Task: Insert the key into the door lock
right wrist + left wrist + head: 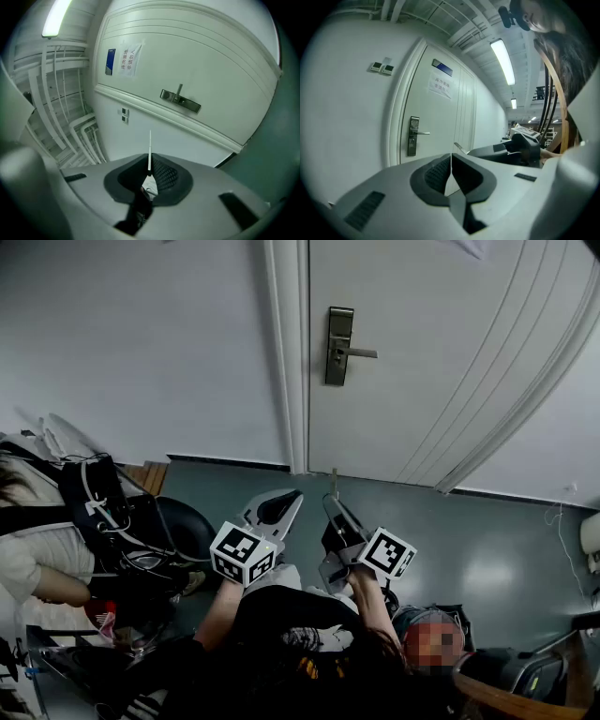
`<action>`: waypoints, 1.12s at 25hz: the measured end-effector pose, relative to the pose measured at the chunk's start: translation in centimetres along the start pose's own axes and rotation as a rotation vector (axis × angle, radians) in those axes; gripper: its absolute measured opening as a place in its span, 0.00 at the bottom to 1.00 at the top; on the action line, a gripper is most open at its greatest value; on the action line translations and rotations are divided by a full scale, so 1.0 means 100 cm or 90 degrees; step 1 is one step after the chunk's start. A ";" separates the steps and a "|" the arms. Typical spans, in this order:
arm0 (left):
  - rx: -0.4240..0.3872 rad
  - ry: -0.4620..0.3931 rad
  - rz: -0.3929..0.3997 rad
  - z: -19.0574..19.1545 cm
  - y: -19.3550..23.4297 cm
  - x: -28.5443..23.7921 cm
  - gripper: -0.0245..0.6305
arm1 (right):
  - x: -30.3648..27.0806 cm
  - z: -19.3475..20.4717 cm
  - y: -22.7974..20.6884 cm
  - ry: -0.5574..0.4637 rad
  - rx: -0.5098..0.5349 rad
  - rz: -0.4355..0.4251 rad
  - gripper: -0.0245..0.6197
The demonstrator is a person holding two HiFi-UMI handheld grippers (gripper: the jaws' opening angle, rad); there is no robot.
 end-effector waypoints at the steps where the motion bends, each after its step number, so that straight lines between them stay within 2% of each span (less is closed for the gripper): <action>1: 0.000 0.000 0.000 0.000 -0.001 0.000 0.06 | 0.001 0.000 0.000 0.000 -0.002 0.000 0.07; 13: 0.000 0.010 -0.004 0.000 -0.004 0.000 0.06 | 0.000 0.002 -0.006 0.012 -0.011 0.004 0.07; 21: 0.006 0.010 -0.019 0.000 0.013 -0.002 0.06 | -0.010 -0.003 -0.014 0.005 -0.021 0.003 0.07; 28: 0.023 0.022 0.002 -0.013 0.064 -0.063 0.06 | -0.060 -0.035 -0.062 0.003 -0.023 0.028 0.07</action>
Point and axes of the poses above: the fingertips, and each gripper's own axes: x backward along the fingers, y to its left, z out of its underside, the point moved 3 cm from there along x, backward along the fingers, and after that the axes turned 14 degrees about x, right-handed, at the moved point
